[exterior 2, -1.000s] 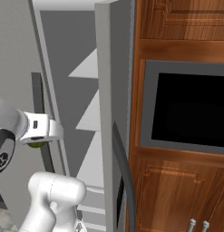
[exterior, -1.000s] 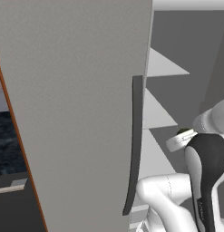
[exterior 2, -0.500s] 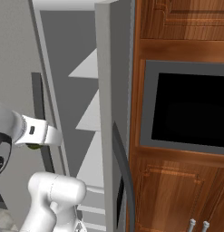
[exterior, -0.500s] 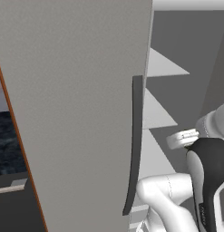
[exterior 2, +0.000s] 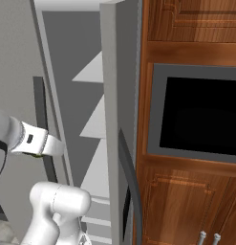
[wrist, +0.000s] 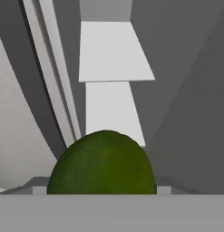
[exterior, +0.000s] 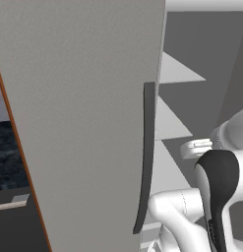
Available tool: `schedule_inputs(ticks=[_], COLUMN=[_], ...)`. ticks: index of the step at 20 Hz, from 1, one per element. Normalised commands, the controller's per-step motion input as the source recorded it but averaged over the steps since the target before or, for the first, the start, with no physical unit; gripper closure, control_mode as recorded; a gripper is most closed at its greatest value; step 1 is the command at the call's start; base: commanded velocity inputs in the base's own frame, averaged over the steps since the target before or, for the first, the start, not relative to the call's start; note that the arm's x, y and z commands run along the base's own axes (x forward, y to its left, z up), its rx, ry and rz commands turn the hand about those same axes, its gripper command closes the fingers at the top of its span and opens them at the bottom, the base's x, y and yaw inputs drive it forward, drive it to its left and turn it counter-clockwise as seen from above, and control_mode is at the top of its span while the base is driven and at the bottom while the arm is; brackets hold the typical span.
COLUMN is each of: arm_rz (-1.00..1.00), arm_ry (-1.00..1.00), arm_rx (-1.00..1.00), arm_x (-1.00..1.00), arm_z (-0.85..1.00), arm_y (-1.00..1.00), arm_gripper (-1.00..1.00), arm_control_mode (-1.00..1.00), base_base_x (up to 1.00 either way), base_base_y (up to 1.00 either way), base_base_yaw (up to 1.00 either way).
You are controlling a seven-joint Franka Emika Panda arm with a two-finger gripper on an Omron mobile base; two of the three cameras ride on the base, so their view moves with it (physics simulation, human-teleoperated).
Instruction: Take the mushroom, lime, and carrot from the freezer and place them in the bowl on the counter.
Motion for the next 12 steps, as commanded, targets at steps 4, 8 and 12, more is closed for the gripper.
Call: schedule_inputs(ticks=[4, 8, 12], arm_rz=[0.0, 0.0, 0.0], arm_ry=[0.0, 0.0, 0.0], arm_rx=[0.0, 0.0, 0.0], arm_x=[0.0, 0.0, 0.0], arm_z=[0.0, 0.0, 0.0], arm_y=[-0.03, 0.0, 0.0], arm_gripper=[1.0, 1.0, 1.0], arm_control_mode=[1.0, 1.0, 1.0], base_base_x=[-0.01, -0.57, -0.73], base_base_y=[0.0, 0.18, 0.9], base_base_yaw=[0.0, 0.0, 0.0])
